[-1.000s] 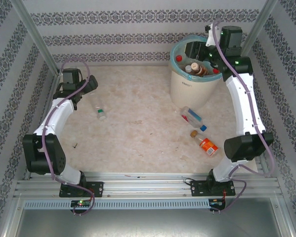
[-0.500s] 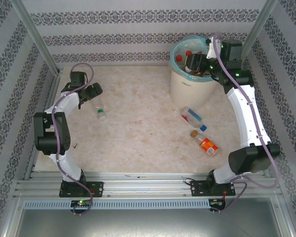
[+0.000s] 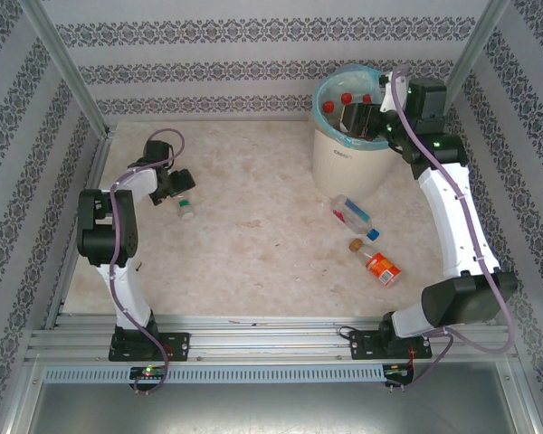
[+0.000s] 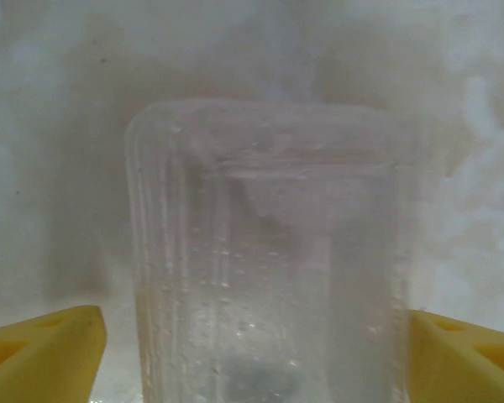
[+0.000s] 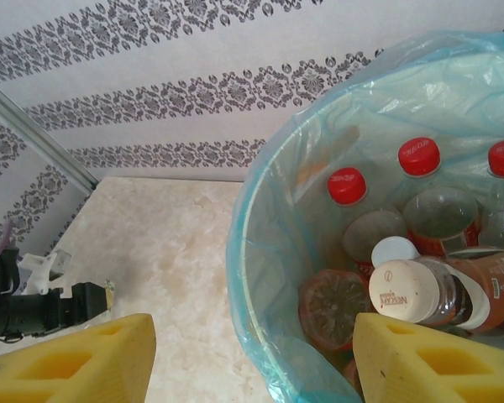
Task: Put the plastic bottles in the bin
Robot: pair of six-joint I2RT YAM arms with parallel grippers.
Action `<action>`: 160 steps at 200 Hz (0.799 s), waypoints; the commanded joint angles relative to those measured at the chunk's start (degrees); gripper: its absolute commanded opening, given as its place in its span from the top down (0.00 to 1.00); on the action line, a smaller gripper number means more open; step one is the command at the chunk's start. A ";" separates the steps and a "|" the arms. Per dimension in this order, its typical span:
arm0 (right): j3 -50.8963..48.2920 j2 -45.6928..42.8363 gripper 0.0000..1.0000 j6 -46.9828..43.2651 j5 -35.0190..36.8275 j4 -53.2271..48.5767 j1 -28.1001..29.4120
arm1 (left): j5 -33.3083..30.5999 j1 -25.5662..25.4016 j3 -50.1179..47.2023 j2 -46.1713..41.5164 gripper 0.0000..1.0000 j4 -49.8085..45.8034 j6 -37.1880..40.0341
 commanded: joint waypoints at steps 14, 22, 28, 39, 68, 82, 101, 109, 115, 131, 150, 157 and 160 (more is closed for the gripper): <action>-1.84 -2.54 0.36 -1.29 1.04 1.25 -0.77 | -2.78 -0.38 0.99 0.81 0.22 -1.32 1.76; -1.91 -2.77 0.36 -1.33 1.14 1.17 -0.86 | -2.57 -0.40 0.84 0.92 0.26 -1.27 1.82; -2.01 -2.94 0.36 -1.43 1.20 1.09 -0.91 | -2.29 -0.39 0.79 1.01 0.30 -1.21 2.01; -2.10 -3.30 0.35 -1.50 1.48 1.15 -0.95 | -1.92 -0.45 0.71 0.88 0.33 -1.20 1.85; -2.56 -4.20 0.35 -1.02 1.46 1.51 -0.96 | -0.51 -0.54 0.24 -1.76 0.44 -0.44 1.45; -2.55 -4.48 0.35 -0.34 0.83 1.74 -0.90 | -0.31 -0.71 -0.49 -4.75 0.45 0.42 1.14; -2.63 -5.25 0.36 0.55 -0.26 2.42 -0.49 | -0.91 -1.67 -1.48 -10.24 0.45 1.65 2.08; -2.94 -5.79 0.36 0.70 -0.64 3.02 -0.15 | -1.36 -2.49 -1.36 -12.78 0.45 1.65 3.32; -3.14 -6.22 0.36 0.72 -0.96 3.61 0.26 | -1.69 -3.38 -1.32 -14.90 0.45 2.05 4.53; -3.94 -7.14 0.36 -0.16 -1.42 5.05 2.03 | -2.70 -7.03 -2.77 -21.32 0.45 6.55 9.07; -3.93 -7.43 0.36 -3.95 -2.15 5.77 6.02 | -5.55 -13.81 -5.38 -28.64 0.45 14.24 18.58; -3.54 -7.35 0.35 -5.53 -3.18 5.99 7.89 | -6.68 -16.72 -5.94 -30.37 0.44 16.61 21.96; -3.43 -7.35 0.35 -6.13 -3.53 6.07 8.59 | -7.01 -17.97 -6.05 -31.12 0.44 17.52 23.20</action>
